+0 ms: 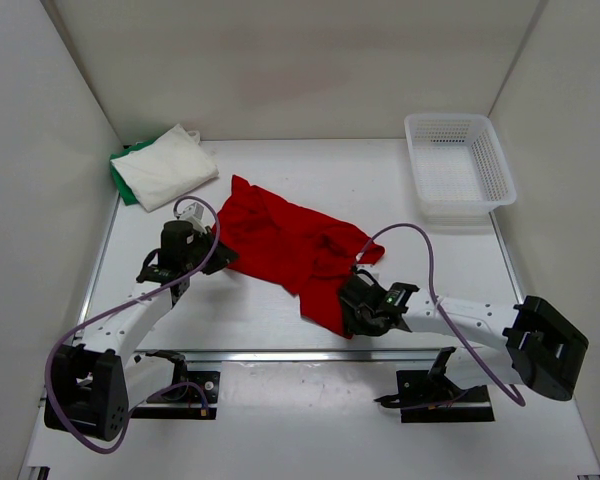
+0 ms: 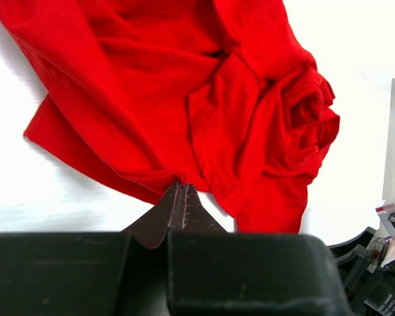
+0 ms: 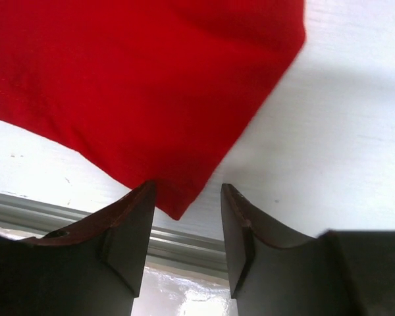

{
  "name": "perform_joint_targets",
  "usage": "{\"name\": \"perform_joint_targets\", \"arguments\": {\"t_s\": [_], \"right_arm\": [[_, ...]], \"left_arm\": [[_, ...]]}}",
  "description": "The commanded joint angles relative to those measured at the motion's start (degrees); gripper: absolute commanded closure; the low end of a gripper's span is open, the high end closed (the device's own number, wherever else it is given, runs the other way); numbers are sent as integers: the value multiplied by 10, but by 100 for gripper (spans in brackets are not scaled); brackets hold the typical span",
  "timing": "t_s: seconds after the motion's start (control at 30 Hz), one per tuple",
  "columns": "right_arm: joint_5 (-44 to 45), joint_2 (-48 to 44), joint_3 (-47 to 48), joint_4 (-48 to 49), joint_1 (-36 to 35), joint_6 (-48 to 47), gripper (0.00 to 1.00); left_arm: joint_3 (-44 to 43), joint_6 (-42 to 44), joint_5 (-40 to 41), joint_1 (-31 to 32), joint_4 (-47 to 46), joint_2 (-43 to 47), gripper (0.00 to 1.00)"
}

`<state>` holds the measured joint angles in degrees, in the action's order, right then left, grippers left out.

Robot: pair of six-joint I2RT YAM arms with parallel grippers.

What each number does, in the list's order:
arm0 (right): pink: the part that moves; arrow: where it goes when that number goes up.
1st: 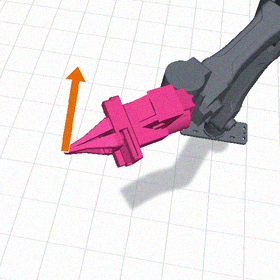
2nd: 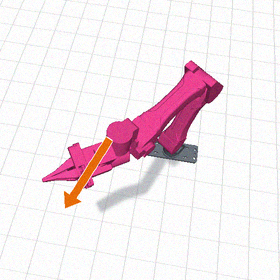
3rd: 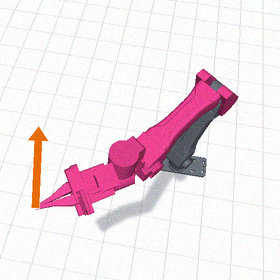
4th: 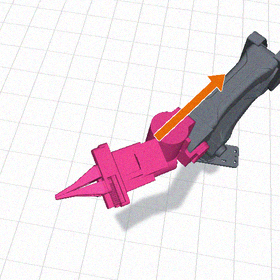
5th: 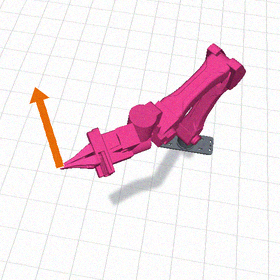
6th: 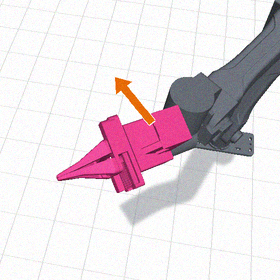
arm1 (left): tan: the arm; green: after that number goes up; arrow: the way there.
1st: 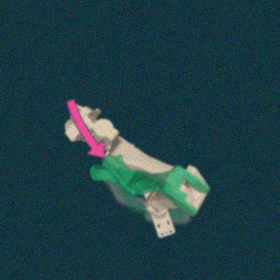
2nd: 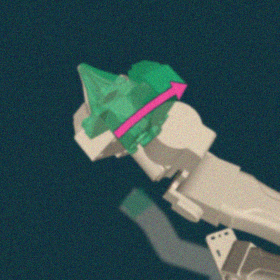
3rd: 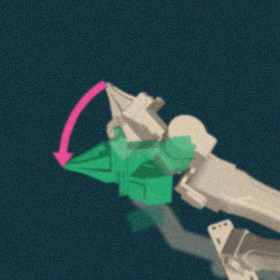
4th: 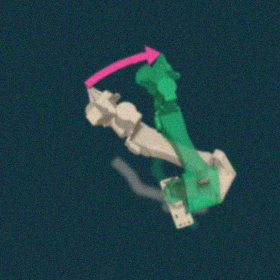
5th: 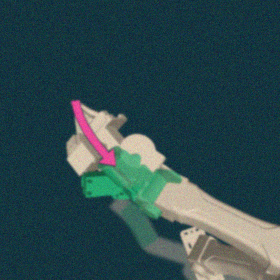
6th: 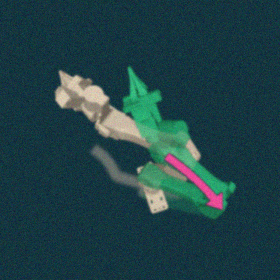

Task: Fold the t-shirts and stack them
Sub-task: Flatten out the tshirt

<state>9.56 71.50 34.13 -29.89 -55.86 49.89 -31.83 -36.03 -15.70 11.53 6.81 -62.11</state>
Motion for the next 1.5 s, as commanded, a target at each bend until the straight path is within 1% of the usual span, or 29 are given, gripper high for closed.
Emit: {"name": "perform_joint_targets", "arguments": {"t_s": [0.0,0.03,0.2,0.3,0.33,0.4,0.43,0.47,0.5,0.63,0.7,0.77,0.83,0.87,0.9,0.93,0.97,1.03,1.07,1.1,1.13,1.17,1.2,1.23,1.27,1.3,1.33,1.4,1.47], "right_arm": [[18,17,2,2,-15,-3,60],[20,24,5,-8,-15,-1,63],[24,50,-6,-19,-22,4,64],[35,65,-9,-27,-29,7,70],[34,68,-7,-35,-29,7,72],[37,72,-15,-39,-32,10,82],[35,74,-13,-35,-31,10,90],[36,67,-17,-32,-31,13,97],[40,56,-17,-31,-29,12,100],[62,-6,4,-32,-5,-17,100],[69,-70,26,-44,18,-46,100],[87,-119,65,-57,58,-95,100],[103,-166,147,-81,91,-136,100],[120,-173,193,-98,107,-167,100],[141,-176,224,-122,113,-183,100],[153,-169,285,-133,116,-208,100],[175,-171,313,-154,117,-230,100],[212,-147,438,-171,112,-275,99],[226,-139,506,-182,113,-301,100],[220,-118,538,-194,118,-307,100],[220,-103,602,-190,123,-333,100],[218,-83,659,-185,128,-361,99],[189,-71,685,-190,145,-374,100],[178,-39,749,-186,157,-384,100],[170,-16,787,-177,180,-405,100],[115,19,821,-178,224,-413,99],[34,32,832,-177,285,-411,99],[-53,88,844,-158,360,-405,100],[-84,131,833,-133,396,-410,100]], "left_arm": [[10,-1,-8,1,-11,9,100],[13,-2,-12,0,-14,8,100],[8,1,-13,-4,-7,14,100],[6,1,-12,-6,-6,12,100],[7,1,-13,-5,-11,14,100],[7,0,-11,-5,-11,11,100],[10,1,-13,-6,-10,10,100],[12,1,-11,-9,-13,9,100],[8,2,-9,-5,-12,14,100],[-9,3,-4,-12,-4,9,100],[-41,4,-10,-12,7,7,100],[-82,3,-10,-11,21,2,100],[-158,4,-18,-13,36,-3,100],[-202,6,-21,-16,49,-2,100],[-225,5,-27,-21,64,-2,100],[-274,10,-29,-26,75,1,100],[-296,10,-32,-40,87,1,100],[-396,5,-49,-66,115,-2,100],[-442,3,-53,-90,136,-3,100],[-463,2,-49,-112,151,-5,100],[-504,-4,-46,-139,158,-9,100],[-539,-11,-52,-150,160,-13,100],[-556,-10,-50,-163,167,-21,100],[-591,-8,-38,-163,171,-27,100],[-619,-2,-19,-158,180,-41,100],[-643,0,-13,-158,186,-58,100],[-649,10,-6,-162,194,-77,100],[-649,16,18,-157,198,-108,100],[-617,18,21,-151,185,-150,100]]}}
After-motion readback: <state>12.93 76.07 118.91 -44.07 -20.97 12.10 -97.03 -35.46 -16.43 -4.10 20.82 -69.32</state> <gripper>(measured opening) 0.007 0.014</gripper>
